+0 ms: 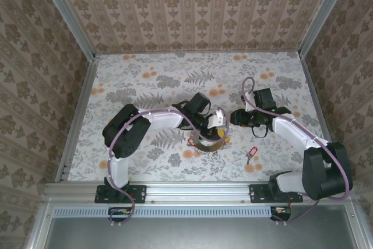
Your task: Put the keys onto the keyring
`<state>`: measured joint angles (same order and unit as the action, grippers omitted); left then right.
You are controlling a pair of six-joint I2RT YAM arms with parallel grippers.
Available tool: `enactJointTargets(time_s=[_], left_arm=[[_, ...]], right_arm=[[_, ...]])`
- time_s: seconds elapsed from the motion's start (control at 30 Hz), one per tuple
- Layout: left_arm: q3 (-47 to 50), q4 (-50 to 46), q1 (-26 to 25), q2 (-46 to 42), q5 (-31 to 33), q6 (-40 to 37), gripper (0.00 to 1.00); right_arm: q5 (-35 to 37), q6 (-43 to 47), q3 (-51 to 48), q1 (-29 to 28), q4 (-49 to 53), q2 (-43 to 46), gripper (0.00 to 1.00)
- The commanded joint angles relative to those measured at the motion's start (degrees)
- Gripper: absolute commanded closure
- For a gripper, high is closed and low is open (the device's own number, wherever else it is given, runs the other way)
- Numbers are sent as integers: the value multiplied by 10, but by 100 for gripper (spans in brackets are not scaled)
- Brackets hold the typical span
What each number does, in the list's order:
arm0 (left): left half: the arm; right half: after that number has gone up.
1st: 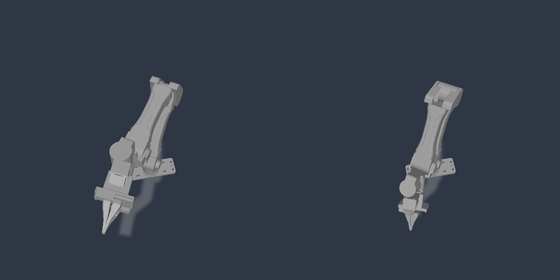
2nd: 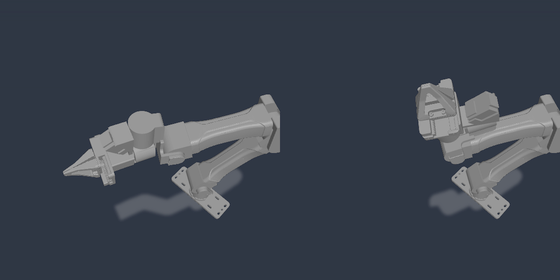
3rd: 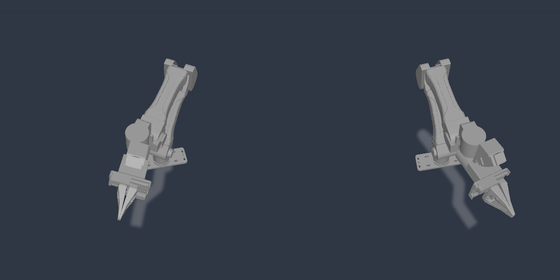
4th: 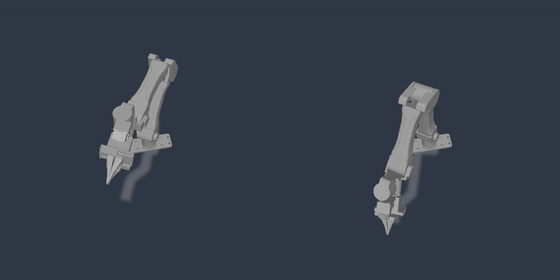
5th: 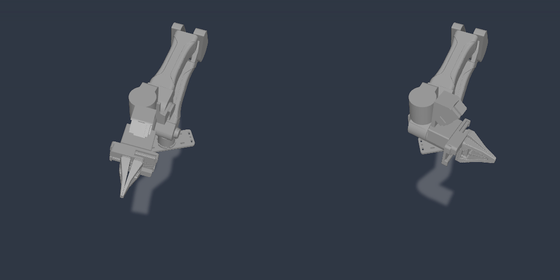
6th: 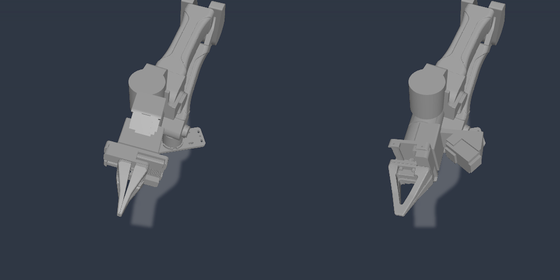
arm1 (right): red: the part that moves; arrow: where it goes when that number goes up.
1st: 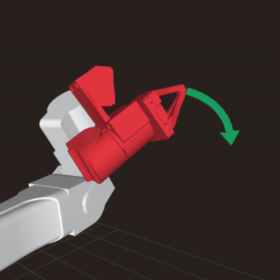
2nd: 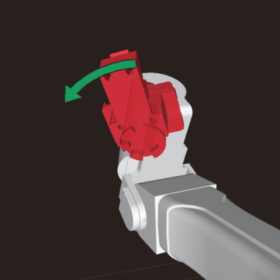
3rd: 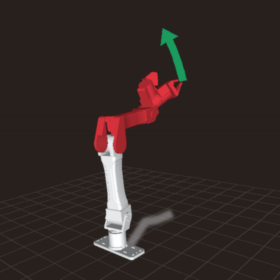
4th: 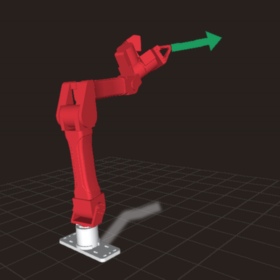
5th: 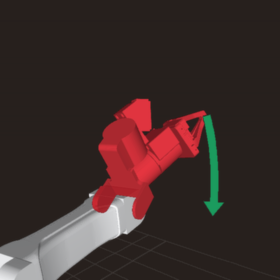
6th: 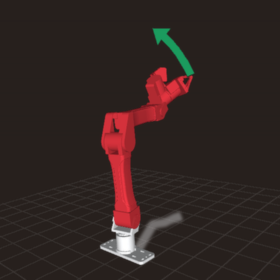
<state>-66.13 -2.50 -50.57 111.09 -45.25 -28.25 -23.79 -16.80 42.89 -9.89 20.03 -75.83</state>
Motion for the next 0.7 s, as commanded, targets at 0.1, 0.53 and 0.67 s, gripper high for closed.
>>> enactJointTargets(time_s=[0.1, 0.53, 0.67], left_arm=[[124, 208, 43, -118, 10, 155, 80], [315, 278, 60, -272, 145, 298, 77], [341, 275, 59, -285, 173, 335, 76]], right_arm=[[-23, -7, -5, -15, 24, -30, 59], [-38, -4, 36, -48, 2, -158, 58], [-51, -8, 36, -51, -10, -175, 58]])
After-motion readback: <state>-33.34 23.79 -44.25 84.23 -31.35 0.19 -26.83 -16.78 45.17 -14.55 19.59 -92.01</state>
